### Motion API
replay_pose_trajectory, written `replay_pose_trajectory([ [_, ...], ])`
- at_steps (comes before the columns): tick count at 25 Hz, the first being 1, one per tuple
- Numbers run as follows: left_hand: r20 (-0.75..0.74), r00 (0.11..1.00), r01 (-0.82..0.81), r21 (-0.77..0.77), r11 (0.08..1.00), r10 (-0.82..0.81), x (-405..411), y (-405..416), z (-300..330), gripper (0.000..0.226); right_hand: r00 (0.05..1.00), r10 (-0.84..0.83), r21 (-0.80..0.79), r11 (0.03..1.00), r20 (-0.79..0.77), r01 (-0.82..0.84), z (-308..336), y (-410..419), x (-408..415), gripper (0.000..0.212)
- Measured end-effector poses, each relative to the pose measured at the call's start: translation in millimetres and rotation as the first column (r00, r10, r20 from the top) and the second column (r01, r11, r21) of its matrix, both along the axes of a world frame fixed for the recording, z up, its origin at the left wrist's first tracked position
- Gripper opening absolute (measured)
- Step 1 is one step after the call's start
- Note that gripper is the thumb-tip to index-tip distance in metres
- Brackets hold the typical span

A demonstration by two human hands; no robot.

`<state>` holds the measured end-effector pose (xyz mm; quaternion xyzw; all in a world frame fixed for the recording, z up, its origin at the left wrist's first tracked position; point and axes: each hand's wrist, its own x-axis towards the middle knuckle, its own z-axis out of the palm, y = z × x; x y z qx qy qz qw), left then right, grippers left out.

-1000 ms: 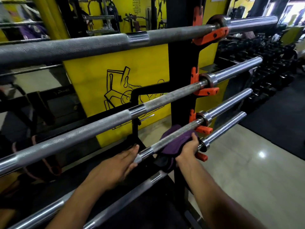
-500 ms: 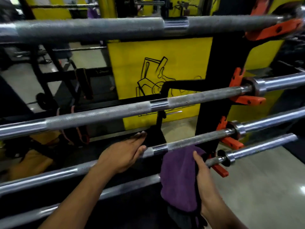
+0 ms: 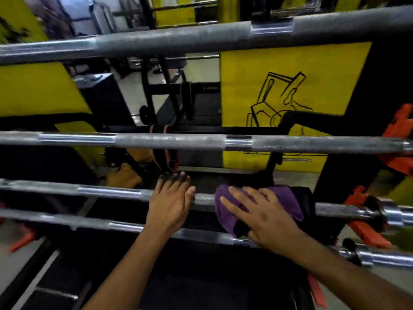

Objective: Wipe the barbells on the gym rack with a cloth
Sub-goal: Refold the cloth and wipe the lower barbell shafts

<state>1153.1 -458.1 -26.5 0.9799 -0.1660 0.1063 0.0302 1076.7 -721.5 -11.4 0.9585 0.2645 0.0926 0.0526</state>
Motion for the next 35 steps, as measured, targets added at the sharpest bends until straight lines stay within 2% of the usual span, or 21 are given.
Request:
replay_pose_trajectory([
  [2,0.021,0.993,-0.116,-0.055,0.992,0.117,-9.9,6.2,-7.6,0.059,0.998,0.049,-0.039,0.998,-0.025,-0.05,0.0,-10.7,10.5,0.111],
  [5,0.006,0.989,-0.143,-0.116,0.983,0.145,-21.5,14.7,-10.6,0.063,0.994,0.102,-0.073,0.992,0.03,-0.1,1.0,-12.6,25.0,0.114],
  [7,-0.009,0.97,-0.237,-0.215,0.947,0.241,-19.8,39.7,-9.1,0.068,0.989,0.145,-0.115,0.984,0.038,-0.139,-3.9,-7.4,34.4,0.116],
  [9,-0.022,0.908,-0.402,-0.329,0.854,0.419,-8.2,78.6,-6.9,0.072,0.988,0.15,-0.128,0.981,0.02,-0.146,-2.6,1.0,43.7,0.113],
  [11,-0.109,0.824,-0.549,-0.394,0.737,0.556,11.4,113.5,-2.3,0.067,0.982,0.19,-0.155,0.969,-0.015,-0.19,3.8,16.5,52.8,0.109],
  [13,-0.175,0.78,-0.61,-0.423,0.67,0.6,27.2,125.3,-1.6,0.061,0.964,0.259,-0.139,0.954,-0.058,-0.265,9.4,38.7,58.6,0.096],
  [15,-0.167,0.772,-0.61,-0.465,0.642,0.614,33.3,121.5,-6.7,0.06,0.95,0.303,-0.087,0.947,-0.075,-0.309,10.8,67.6,67.5,0.083],
  [20,-0.181,0.78,-0.607,-0.453,0.653,0.599,29.4,121.7,-6.1,0.058,0.927,0.373,-0.03,0.927,-0.05,-0.375,10.0,156.3,99.8,0.073],
  [24,-0.158,0.794,-0.594,-0.407,0.694,0.586,30.4,126.8,-7.4,0.057,0.913,0.395,-0.002,0.918,-0.098,-0.397,20.5,182.8,109.5,0.081],
  [30,-0.103,0.79,-0.59,-0.396,0.704,0.605,35.9,129.2,-12.6,0.054,0.923,0.337,0.032,0.941,-0.186,-0.337,23.0,75.6,84.1,0.09],
  [33,-0.088,0.788,-0.582,-0.428,0.692,0.609,37.3,131.2,-18.0,0.054,0.944,0.264,-0.039,0.96,-0.2,-0.277,20.2,21.9,60.6,0.098],
  [35,-0.068,0.785,-0.579,-0.436,0.689,0.616,39.9,128.6,-20.8,0.054,0.952,0.246,-0.088,0.96,-0.18,-0.265,20.4,15.5,58.9,0.098],
])
